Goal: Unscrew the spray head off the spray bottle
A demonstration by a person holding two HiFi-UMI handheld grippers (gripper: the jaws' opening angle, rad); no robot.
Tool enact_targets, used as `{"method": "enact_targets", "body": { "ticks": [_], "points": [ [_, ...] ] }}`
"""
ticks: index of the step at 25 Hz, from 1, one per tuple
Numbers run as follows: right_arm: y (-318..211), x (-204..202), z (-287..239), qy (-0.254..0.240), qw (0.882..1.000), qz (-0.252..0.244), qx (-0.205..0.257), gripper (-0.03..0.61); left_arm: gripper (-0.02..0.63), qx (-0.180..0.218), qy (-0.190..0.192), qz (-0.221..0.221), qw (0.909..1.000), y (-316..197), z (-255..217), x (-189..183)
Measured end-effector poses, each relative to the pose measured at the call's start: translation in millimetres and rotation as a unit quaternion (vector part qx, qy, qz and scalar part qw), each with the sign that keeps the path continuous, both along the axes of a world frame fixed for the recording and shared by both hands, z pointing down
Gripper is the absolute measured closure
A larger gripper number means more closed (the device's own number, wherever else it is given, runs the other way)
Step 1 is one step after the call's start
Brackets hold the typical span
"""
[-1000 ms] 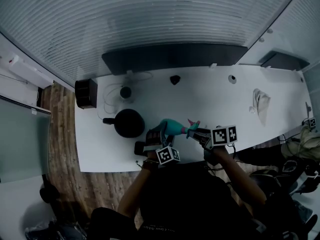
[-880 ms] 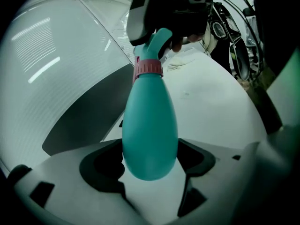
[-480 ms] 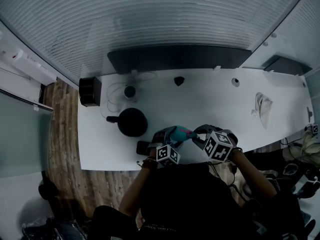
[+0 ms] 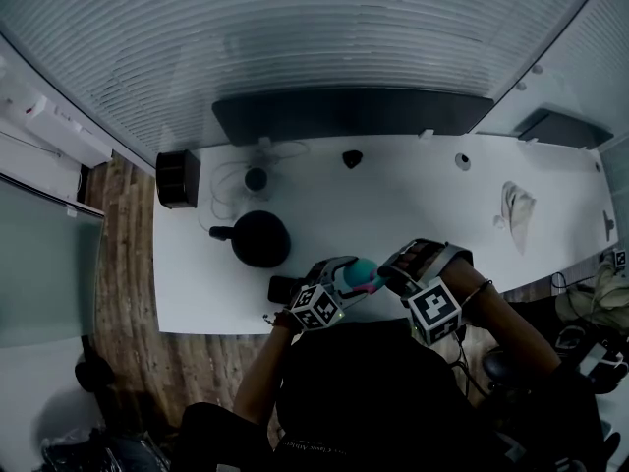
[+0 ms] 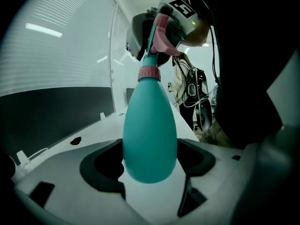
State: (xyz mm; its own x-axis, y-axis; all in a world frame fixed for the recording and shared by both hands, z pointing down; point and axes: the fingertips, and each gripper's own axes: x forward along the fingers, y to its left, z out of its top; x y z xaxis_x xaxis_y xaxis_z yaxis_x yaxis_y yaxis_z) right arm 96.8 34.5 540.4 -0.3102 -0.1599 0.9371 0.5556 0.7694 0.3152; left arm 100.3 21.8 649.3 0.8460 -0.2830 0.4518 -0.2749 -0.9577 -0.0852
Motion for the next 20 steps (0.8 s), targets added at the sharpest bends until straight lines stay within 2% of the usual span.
{"method": "enact_targets", "body": {
  "ticks": [3,6,8,9,10,11,12,13,14,15,16,17,20],
  "points": [
    [-1,-3,-11,-0.024,0.999,0.017,-0.014,0.48,0.255,-0.003,0.017,-0.02,0.9996,0,-1,-1],
    [-12,4,-20,-0.032,0.998,0.051,-0.005,0.439,0.255,-0.02,0.038,-0.054,0.9976,-4,0,-8],
    [-24,10,-27,-0.07,0.99,0.122,-0.029,0.439,0.255,-0.013,0.037,-0.089,0.9952,-13,3,-16],
    [-32,11,-31,-0.113,0.973,0.188,-0.069,0.439,0.255,0.002,0.028,-0.108,0.9938,-18,5,-22],
    [-39,12,-35,-0.171,0.937,0.274,-0.136,0.439,0.255,0.022,0.016,-0.124,0.9919,-23,5,-27],
    [-45,11,-39,-0.232,0.871,0.368,-0.227,0.439,0.255,0.043,0.004,-0.137,0.9896,-28,4,-31],
    [-50,10,-41,-0.286,0.779,0.452,-0.327,0.439,0.255,0.065,-0.011,-0.147,0.987,-31,2,-35],
    [-53,9,-40,-0.323,0.675,0.514,-0.419,0.439,0.255,0.087,-0.028,-0.153,0.984,-33,0,-39],
    [-54,10,-36,-0.339,0.58,0.555,-0.491,0.439,0.255,0.107,-0.048,-0.157,0.9806,-35,1,-41],
    [-53,11,-30,-0.34,0.505,0.583,-0.539,0.439,0.255,0.123,-0.068,-0.16,0.9772,-36,2,-42],
    [-52,13,-21,-0.333,0.455,0.602,-0.565,0.439,0.255,0.131,-0.083,-0.163,0.9743,-37,5,-42],
    [-49,16,-12,-0.323,0.425,0.619,-0.576,0.439,0.255,0.134,-0.094,-0.168,0.9721,-38,7,-43],
    [-43,21,9,-0.306,0.376,0.643,-0.593,0.439,0.255,0.14,-0.122,-0.183,0.9654,-44,14,-49]
  ]
}}
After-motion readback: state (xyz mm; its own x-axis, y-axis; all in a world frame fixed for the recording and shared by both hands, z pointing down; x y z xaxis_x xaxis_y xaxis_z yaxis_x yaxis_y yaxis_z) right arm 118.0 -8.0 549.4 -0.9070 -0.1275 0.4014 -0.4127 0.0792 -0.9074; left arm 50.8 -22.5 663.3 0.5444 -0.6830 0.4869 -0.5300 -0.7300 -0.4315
